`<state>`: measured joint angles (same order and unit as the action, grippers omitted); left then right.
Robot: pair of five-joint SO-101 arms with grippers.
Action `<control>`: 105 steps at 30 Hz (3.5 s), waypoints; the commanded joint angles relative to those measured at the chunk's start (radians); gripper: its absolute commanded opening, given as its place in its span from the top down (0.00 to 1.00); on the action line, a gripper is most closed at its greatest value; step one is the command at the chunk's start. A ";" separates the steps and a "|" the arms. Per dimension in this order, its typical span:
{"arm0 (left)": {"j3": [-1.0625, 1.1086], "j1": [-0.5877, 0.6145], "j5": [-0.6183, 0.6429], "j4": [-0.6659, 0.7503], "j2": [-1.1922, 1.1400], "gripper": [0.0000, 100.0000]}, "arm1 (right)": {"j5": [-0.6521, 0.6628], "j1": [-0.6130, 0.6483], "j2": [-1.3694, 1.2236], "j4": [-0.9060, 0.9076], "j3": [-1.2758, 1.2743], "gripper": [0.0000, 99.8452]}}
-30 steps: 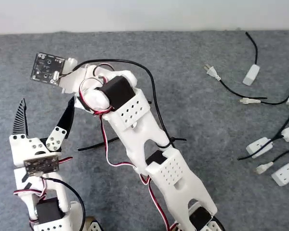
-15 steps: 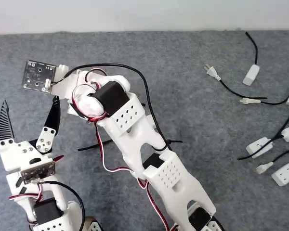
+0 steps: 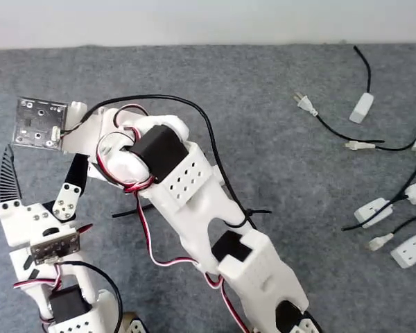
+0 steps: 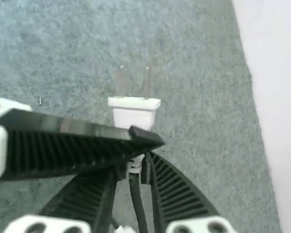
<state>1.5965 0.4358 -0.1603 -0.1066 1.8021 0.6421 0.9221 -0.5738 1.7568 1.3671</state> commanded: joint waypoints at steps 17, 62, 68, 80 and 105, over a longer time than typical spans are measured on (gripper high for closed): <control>0.085 0.005 -0.003 0.023 0.012 0.60 | -0.046 0.008 0.285 0.041 -0.160 0.99; 0.087 0.080 0.129 -0.252 0.014 0.60 | 0.118 -0.225 0.277 0.041 -0.440 0.99; 0.087 0.087 0.130 -0.293 0.014 0.60 | 0.152 -0.286 0.274 0.038 -0.554 0.99; 0.087 0.089 0.170 -0.333 0.014 0.60 | 0.144 -0.262 -0.059 0.033 -0.529 0.99; 0.087 0.091 0.167 -0.353 0.009 0.60 | 0.293 -0.426 0.015 0.044 -0.414 0.99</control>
<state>1.6916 0.5217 -0.0008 -0.4519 1.8021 0.9214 0.5524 -0.6567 1.7568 0.9743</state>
